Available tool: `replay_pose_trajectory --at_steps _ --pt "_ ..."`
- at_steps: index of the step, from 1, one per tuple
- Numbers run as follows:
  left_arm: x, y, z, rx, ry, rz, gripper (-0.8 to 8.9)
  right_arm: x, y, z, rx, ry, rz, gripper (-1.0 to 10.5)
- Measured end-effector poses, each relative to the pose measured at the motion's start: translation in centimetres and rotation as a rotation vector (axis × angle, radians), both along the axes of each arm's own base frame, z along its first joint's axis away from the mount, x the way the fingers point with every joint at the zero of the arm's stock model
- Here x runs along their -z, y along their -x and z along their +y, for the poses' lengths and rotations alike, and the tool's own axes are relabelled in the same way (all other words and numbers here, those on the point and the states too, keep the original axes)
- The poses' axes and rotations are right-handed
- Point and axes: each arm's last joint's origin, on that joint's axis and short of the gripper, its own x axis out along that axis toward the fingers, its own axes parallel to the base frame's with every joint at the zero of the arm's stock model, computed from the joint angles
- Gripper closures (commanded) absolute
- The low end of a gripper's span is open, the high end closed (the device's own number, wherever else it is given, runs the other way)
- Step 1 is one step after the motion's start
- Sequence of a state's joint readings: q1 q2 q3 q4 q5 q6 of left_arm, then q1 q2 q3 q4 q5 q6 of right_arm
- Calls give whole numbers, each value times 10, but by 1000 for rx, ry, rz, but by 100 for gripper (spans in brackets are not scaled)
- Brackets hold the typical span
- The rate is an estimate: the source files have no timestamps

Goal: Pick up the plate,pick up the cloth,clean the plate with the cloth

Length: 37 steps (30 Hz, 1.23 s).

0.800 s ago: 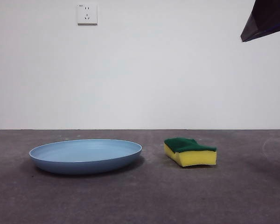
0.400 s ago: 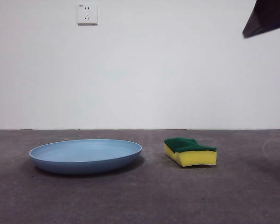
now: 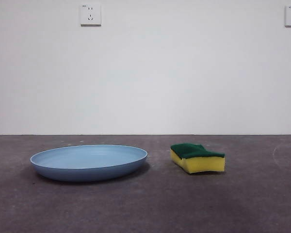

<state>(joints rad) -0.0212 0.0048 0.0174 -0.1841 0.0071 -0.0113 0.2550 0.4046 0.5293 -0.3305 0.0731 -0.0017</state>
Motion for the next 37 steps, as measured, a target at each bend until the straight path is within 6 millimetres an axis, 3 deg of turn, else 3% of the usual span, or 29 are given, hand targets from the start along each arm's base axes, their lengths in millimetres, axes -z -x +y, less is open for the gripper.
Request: replay_pose_trajectory --at_steps 6,19,26,37 --pt "0 0 0 0 0 0 816 26 11 -15 104 22 -37 946" --pt "0 0 0 0 0 0 816 105 9 -16 116 18 -76 946" --pt "0 0 0 0 0 0 816 125 9 -16 109 -13 -51 946" --pt "0 0 0 0 0 0 816 128 8 -15 98 -23 -16 946"
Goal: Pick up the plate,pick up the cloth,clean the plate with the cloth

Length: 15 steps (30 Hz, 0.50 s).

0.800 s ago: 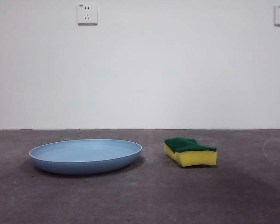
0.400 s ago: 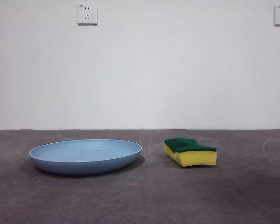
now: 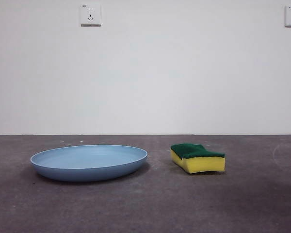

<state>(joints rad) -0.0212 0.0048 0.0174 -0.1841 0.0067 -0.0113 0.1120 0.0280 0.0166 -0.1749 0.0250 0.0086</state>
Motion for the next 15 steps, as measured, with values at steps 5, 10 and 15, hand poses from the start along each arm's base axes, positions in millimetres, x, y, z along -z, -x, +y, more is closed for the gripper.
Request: replay_pose_trajectory --at_steps 5,10,15 --pt "0 0 0 0 0 0 816 1 0 0 1 -2 7 946" --pt "0 0 0 0 0 0 816 1 0 0 1 -2 7 946" --pt "0 0 0 0 0 0 816 1 0 0 1 -2 7 946"
